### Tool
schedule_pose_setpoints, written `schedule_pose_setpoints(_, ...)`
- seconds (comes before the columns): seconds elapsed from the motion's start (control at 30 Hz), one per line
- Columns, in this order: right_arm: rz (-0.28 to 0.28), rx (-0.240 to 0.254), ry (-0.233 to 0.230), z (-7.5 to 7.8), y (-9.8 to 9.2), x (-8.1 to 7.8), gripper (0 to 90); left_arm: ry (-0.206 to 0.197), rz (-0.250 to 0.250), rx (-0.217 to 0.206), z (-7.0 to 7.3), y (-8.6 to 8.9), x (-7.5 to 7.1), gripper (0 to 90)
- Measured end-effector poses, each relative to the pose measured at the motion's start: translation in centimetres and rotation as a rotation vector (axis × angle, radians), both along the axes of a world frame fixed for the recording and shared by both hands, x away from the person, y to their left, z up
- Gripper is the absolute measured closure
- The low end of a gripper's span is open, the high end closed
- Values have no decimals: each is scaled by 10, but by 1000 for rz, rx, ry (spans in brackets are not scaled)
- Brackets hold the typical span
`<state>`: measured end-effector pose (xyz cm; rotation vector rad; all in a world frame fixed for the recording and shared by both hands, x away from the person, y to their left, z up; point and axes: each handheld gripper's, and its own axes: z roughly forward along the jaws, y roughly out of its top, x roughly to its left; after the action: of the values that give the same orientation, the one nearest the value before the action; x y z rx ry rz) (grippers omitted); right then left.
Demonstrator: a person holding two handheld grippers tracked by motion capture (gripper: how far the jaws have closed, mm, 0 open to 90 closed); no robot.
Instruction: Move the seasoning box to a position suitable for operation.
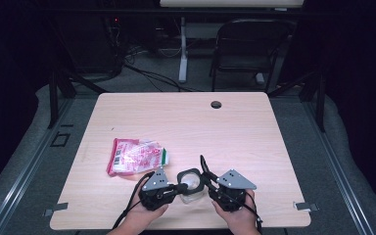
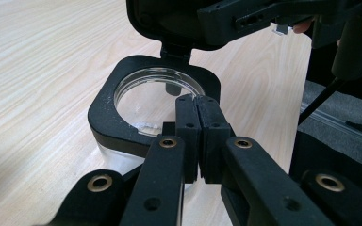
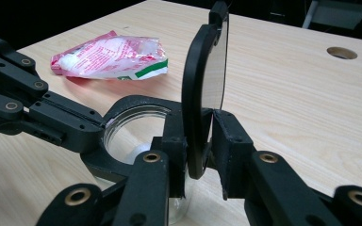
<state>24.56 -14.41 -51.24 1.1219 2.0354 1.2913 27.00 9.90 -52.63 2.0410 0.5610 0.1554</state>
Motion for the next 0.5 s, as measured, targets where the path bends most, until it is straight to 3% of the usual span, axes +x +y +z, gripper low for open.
schedule_pose_setpoints(0.5, -19, 103, 88, -1, -12, 7, 816, 8, -11, -6, 0, -1, 0, 888)
